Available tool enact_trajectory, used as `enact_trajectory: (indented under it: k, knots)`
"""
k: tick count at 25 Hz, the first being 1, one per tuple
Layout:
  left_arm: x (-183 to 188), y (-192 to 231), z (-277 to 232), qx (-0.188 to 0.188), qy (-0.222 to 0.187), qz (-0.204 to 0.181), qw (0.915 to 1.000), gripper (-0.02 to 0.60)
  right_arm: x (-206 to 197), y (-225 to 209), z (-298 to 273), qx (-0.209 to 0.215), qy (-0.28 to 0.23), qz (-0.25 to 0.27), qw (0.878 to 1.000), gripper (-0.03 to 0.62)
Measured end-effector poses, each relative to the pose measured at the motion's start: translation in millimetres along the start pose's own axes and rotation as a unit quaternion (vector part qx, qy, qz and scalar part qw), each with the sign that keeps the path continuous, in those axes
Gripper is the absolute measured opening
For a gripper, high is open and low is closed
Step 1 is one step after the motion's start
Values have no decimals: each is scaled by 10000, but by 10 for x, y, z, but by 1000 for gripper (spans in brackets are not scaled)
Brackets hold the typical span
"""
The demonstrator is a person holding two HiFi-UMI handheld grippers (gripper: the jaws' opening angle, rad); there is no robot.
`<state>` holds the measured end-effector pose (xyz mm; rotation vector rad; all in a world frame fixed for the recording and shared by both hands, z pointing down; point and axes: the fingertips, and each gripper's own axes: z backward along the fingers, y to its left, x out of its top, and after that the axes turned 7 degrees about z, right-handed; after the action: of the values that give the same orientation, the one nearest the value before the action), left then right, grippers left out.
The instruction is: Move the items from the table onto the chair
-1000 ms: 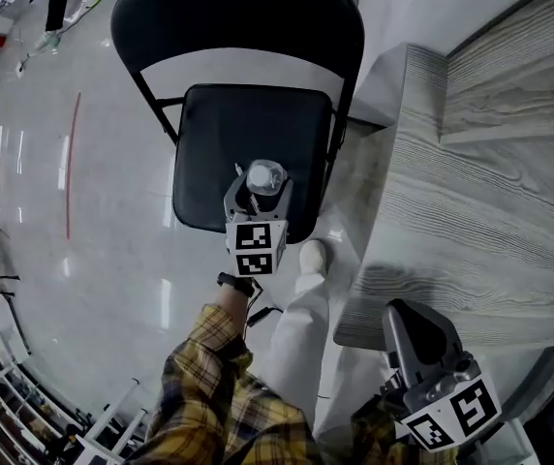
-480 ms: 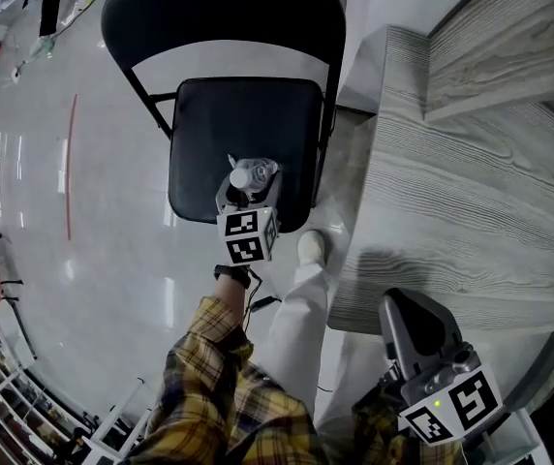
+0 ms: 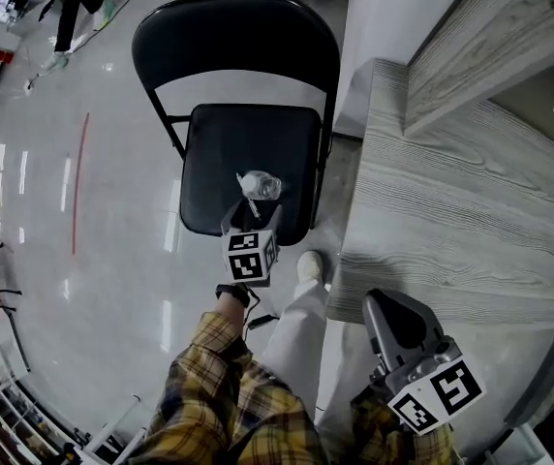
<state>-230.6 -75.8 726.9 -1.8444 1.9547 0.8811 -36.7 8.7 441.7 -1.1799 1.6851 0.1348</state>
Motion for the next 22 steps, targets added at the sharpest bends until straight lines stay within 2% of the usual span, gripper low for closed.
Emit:
enact_trajectory:
  k: [4, 7, 8, 10, 13, 17, 19, 22]
  knots:
    - [40, -55, 357, 17, 17, -19, 10000, 333, 69, 55, 176, -75, -79, 0, 9999, 18]
    - [185, -251, 705, -244, -53, -150, 9996, 327, 177, 23, 371, -231, -226, -15, 9995, 18]
    - [279, -341, 836, -343, -116, -267, 9990, 306, 232, 1, 443, -301, -296, -13, 9991, 18]
    - [521, -554, 1137, -508, -330, -520, 9968, 223, 354, -44, 627, -460, -436, 18, 9980, 18]
    - [923, -984, 1635, -871, -766, -637, 9912, 157, 488, -119, 1017, -787, -593, 115, 9951, 18]
    - [1392, -1576, 2288, -1448, -1305, -708, 9783, 155, 535, -362, 1498, -1274, -691, 352, 9888, 18]
    - [1563, -1967, 2604, -1608, -1521, -768, 9722, 155, 579, -652, 1802, -1425, -701, 413, 9865, 18]
    - [1634, -2827, 2900, -2045, -1634, -771, 9621, 155, 604, -1336, 2465, -1856, -662, 442, 9794, 20]
